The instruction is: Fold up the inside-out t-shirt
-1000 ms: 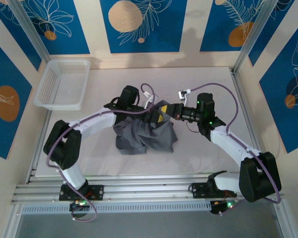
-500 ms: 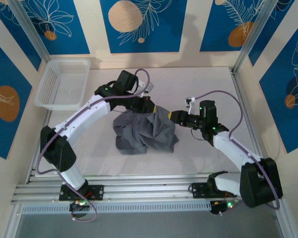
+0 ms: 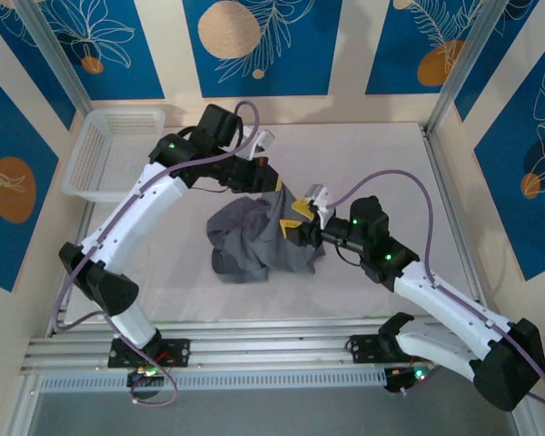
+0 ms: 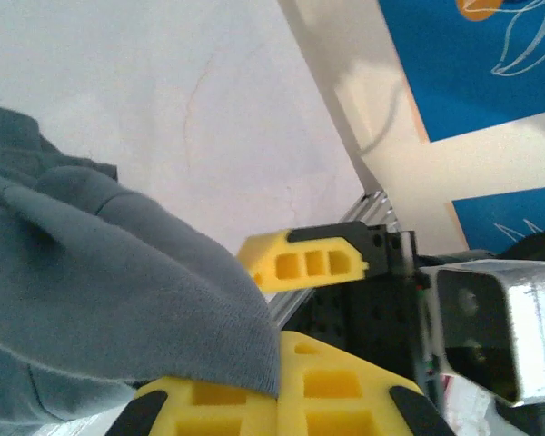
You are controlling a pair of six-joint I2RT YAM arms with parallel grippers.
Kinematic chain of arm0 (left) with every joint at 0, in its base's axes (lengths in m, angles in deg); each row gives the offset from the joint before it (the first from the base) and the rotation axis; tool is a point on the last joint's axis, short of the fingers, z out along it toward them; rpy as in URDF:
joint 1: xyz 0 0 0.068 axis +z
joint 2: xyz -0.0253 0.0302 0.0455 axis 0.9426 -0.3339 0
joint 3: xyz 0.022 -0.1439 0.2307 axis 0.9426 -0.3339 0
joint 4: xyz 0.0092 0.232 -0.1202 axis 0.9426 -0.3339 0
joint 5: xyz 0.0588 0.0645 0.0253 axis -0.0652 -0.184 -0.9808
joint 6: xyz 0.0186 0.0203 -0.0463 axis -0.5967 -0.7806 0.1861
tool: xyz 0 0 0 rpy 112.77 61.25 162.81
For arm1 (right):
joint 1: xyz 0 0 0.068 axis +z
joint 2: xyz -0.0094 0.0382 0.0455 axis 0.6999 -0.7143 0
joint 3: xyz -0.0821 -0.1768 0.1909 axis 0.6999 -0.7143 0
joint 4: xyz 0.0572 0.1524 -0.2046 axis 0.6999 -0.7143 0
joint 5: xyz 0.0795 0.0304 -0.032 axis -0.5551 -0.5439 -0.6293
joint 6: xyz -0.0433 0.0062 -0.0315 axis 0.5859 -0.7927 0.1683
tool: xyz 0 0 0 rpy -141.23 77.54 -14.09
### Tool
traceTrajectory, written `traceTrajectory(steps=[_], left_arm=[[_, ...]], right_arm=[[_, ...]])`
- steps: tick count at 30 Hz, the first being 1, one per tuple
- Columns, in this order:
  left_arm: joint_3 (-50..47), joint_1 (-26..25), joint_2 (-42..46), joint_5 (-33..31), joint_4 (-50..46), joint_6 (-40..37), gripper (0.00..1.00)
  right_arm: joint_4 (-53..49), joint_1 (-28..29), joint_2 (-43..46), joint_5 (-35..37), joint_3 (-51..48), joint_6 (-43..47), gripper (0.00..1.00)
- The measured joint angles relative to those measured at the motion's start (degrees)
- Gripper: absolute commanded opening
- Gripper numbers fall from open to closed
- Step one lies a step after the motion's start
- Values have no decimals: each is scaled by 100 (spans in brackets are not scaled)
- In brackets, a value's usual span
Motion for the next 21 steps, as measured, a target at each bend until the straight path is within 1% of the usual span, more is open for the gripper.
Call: traceTrajectory(steps=[3,6,7,8,9,10,12,14,16,19,21], left_arm=[[122,-9,-2,20,-87,-181,0],[105,-15,-2,20,-151,-339,0],[94,-15,0,20,-164,-398,0],[83,-15,4,11,-166,-457,0],[72,-15,15,-28,-170,-553,0],[59,-15,35,-90,-179,-625,0],[-13,-15,138,-358,-236,-850,0],[-181,-15,302,-726,-289,-1058,0],[-564,-17,538,-1102,-282,-1268,0],[-1480,-17,721,-1598,-205,-1423,0],[-2186,-13,529,-1967,-61,-1429,0]], right_arm=[[343,4,-334,343,127,487,52],[387,-31,-669,310,293,730,50],[391,-28,-778,295,332,776,49],[393,-28,-874,280,345,802,44],[387,-31,-960,284,345,815,38],[369,-42,-1034,286,343,800,29],[354,-109,-1143,278,293,758,0],[291,-267,-1152,168,129,656,0],[177,-407,-1134,11,-118,612,0],[-63,-527,-892,-155,-719,535,0],[-404,-601,-549,-192,-1082,457,0]])
